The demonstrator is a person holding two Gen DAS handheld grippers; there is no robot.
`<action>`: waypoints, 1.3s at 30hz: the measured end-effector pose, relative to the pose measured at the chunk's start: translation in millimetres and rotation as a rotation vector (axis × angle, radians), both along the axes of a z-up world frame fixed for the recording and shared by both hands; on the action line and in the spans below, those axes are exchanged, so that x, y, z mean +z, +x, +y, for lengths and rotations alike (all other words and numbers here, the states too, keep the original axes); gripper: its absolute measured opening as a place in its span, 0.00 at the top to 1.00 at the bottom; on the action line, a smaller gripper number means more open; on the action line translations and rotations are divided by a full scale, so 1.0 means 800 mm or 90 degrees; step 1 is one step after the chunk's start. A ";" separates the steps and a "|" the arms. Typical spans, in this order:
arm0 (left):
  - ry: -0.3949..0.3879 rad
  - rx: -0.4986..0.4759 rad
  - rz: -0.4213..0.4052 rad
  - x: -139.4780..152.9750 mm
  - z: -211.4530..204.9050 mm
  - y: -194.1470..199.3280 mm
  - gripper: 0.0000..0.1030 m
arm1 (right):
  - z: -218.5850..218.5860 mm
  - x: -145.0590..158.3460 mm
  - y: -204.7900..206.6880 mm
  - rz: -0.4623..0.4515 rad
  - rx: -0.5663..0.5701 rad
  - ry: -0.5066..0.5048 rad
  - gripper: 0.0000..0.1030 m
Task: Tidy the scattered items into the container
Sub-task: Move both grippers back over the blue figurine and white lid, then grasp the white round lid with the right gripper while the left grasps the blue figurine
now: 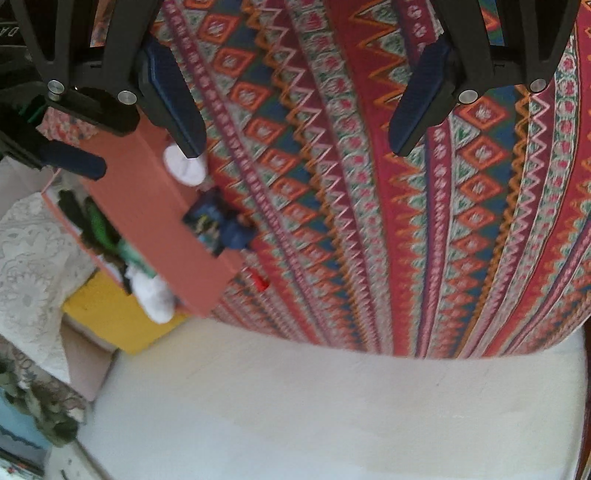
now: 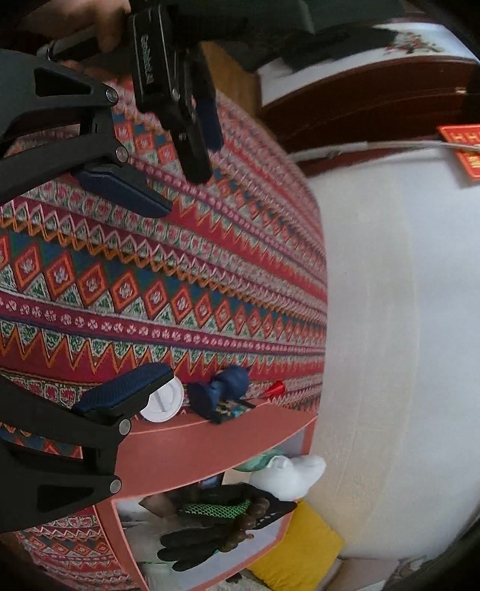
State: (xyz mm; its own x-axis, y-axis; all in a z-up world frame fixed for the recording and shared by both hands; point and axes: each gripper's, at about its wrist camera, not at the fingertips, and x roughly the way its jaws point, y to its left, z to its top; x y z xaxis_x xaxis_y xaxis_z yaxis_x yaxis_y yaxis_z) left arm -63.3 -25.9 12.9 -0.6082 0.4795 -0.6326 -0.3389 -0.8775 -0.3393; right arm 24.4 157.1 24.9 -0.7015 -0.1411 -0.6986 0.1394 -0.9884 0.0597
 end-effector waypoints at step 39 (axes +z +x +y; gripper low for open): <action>0.007 -0.046 -0.050 -0.043 0.027 -0.044 0.18 | 0.090 -0.098 -0.046 -0.044 -0.225 -0.096 0.13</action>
